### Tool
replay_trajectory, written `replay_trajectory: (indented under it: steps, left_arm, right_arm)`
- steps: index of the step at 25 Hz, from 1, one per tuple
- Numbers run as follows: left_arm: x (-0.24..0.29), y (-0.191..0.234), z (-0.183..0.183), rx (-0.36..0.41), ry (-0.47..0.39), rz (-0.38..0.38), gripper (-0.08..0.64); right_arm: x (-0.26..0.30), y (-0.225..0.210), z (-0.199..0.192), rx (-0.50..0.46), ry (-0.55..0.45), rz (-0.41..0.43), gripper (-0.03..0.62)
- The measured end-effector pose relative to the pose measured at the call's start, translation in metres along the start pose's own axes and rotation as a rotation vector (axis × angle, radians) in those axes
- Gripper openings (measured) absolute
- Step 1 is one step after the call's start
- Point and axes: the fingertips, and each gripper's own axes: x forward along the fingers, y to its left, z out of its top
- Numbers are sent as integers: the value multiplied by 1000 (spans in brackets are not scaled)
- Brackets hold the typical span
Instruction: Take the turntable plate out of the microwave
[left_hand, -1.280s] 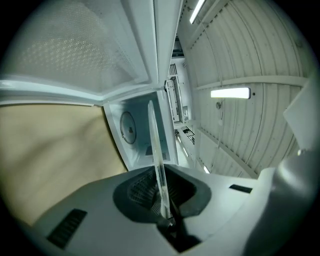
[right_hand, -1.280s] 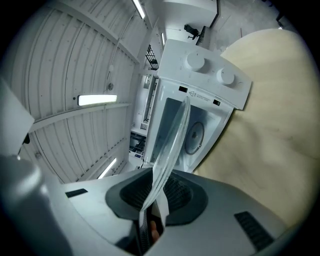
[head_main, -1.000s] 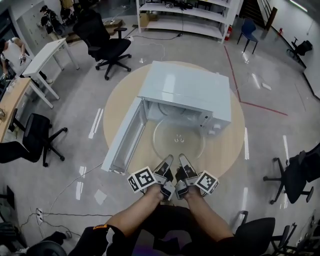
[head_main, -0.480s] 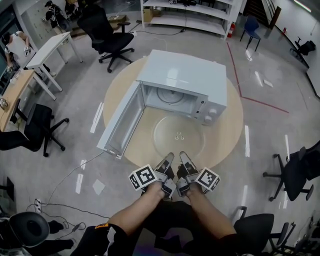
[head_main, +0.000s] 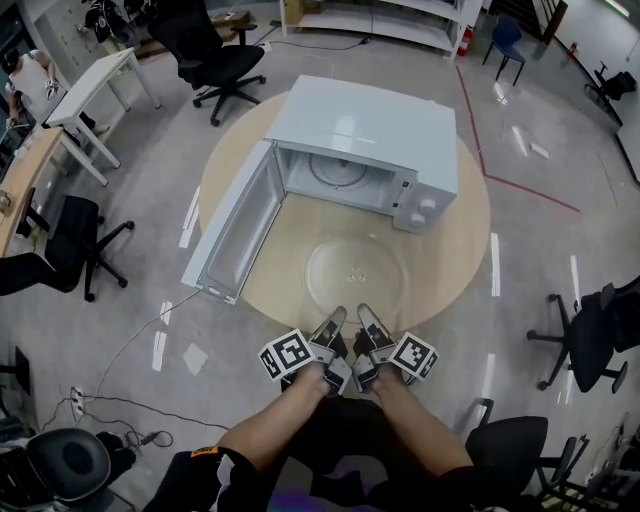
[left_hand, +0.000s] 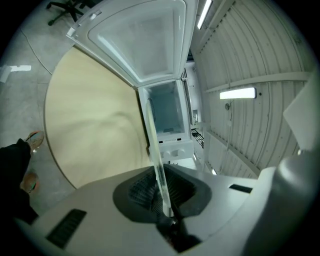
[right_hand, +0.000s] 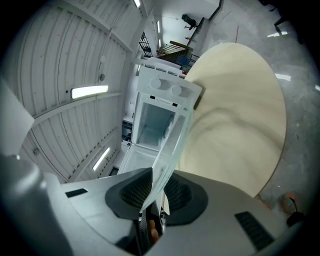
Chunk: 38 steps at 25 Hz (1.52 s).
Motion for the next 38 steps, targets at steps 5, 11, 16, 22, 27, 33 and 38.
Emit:
replay_trajectory:
  steps: [5, 11, 16, 22, 27, 33, 38]
  left_arm:
    - [6, 23, -4, -22, -1, 35, 83]
    - [14, 37, -2, -40, 8, 60, 83]
    - [17, 44, 1, -49, 13, 74, 83]
    - [19, 50, 6, -69, 10, 96, 83]
    - [19, 57, 7, -82, 6, 115, 83]
    - [21, 58, 9, -103, -7, 128, 77]
    - [20, 65, 8, -102, -14, 152, 69]
  right_arm:
    - [3, -23, -4, 17, 27, -43, 71]
    - [10, -38, -4, 26, 31, -69, 71]
    - [16, -45, -5, 41, 29, -82, 71]
    - [22, -49, -8, 51, 36, -96, 71]
    - [24, -54, -10, 49, 43, -109, 71]
    - [27, -59, -12, 101, 62, -94, 71]
    - [26, -64, -18, 156, 98, -78, 72]
